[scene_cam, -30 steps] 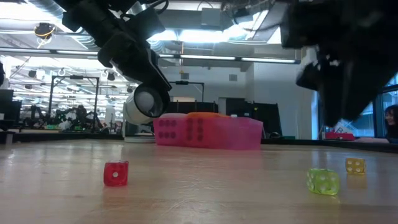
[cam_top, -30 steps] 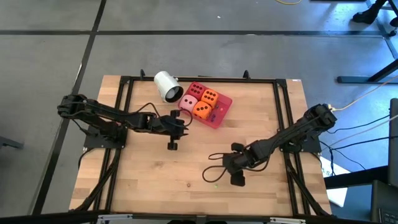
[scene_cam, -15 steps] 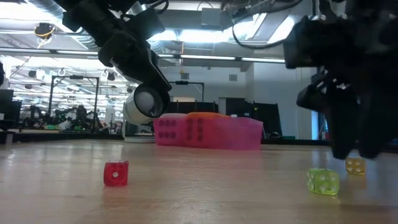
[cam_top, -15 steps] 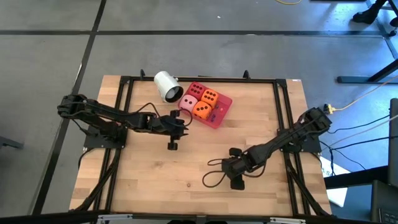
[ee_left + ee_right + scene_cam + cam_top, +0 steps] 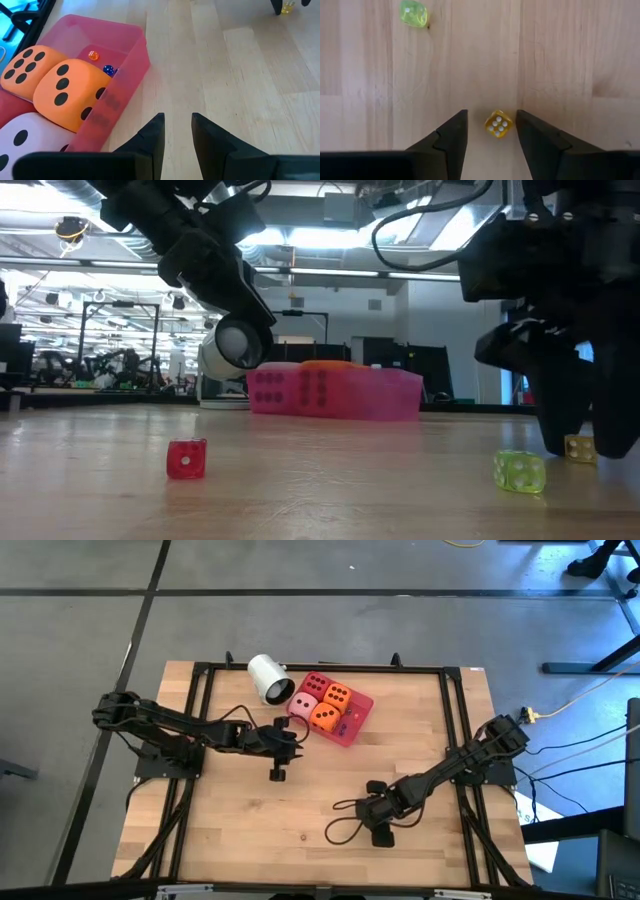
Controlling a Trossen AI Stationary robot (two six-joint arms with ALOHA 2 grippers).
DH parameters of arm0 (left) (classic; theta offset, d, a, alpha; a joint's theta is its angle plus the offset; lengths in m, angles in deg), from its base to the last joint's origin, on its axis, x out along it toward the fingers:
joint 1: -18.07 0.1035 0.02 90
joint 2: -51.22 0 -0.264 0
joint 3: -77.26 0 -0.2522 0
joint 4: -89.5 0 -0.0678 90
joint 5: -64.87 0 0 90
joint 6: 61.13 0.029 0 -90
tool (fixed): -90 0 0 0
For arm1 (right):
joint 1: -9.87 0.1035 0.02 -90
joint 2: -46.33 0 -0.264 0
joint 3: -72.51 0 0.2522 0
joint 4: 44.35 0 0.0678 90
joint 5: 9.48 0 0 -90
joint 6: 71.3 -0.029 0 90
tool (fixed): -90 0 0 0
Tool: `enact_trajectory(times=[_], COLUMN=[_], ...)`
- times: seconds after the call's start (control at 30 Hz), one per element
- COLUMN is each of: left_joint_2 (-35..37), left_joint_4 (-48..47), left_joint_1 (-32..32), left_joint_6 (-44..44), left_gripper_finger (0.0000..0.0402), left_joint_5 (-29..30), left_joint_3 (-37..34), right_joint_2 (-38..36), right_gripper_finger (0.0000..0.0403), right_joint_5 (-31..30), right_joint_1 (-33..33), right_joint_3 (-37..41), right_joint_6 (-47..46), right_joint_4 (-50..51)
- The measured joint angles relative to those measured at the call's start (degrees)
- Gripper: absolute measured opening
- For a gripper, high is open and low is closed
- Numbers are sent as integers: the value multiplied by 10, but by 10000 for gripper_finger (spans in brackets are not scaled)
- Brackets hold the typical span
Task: Pick & Place Dice
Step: Put the small yellow die into the red bin
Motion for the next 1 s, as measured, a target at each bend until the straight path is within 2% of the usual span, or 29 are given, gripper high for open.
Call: enact_trajectory(times=[0.53,0.77,0.9,1.0], left_joint_2=[0,0,0,0], left_joint_4=[0,0,0,0], left_joint_1=[0,0,0,0], left_joint_6=[0,0,0,1], left_gripper_finger=[93,91,93,92], left_joint_5=[1,1,1,1], left_joint_3=[0,0,0,0], right_joint_2=[0,0,0,0], right_gripper_finger=[94,90,92,91], right_joint_5=[-5,-10,-29,-64], right_joint_1=[-1,-3,-13,-25], right_joint_3=[0,0,0,0], right_joint_6=[5,22,53,105], right_joint_4=[2,0,-14,-39])
